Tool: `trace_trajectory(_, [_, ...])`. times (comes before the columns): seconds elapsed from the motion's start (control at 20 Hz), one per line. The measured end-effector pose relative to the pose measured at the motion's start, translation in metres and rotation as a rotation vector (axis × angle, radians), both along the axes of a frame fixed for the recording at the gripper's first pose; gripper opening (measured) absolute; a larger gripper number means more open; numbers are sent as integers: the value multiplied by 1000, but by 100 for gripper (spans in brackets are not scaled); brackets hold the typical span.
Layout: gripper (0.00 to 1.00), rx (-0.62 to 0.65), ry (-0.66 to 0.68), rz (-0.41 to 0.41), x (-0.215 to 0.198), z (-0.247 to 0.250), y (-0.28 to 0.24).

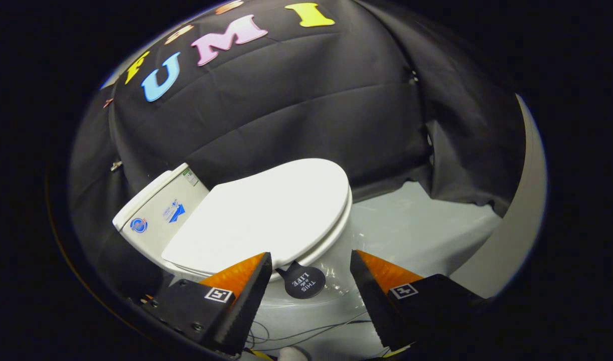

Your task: Open the toilet lid.

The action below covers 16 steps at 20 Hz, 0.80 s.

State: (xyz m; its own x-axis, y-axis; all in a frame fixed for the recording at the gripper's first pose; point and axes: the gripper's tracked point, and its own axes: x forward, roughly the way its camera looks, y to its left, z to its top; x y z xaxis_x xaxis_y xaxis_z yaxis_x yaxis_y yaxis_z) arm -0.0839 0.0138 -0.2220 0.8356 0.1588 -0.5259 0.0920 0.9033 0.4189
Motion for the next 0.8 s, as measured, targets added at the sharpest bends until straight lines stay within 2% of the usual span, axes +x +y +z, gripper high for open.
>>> trace_trajectory(0.2, [95,175,88,-19,-3,-18,10])
trace_trajectory(0.3, [88,298,126,-28,-4,-19,20])
trace_trajectory(0.5, [87,518,160,-57,-6,-21,29])
trace_trajectory(0.6, [68,547,215,-85,-8,-35,32])
trace_trajectory(0.65, [58,553,196,-91,-4,-34,32])
trace_trajectory(0.75, [59,599,184,-93,-3,-26,32])
trace_trajectory(0.8, [52,619,176,-112,0,-24,27])
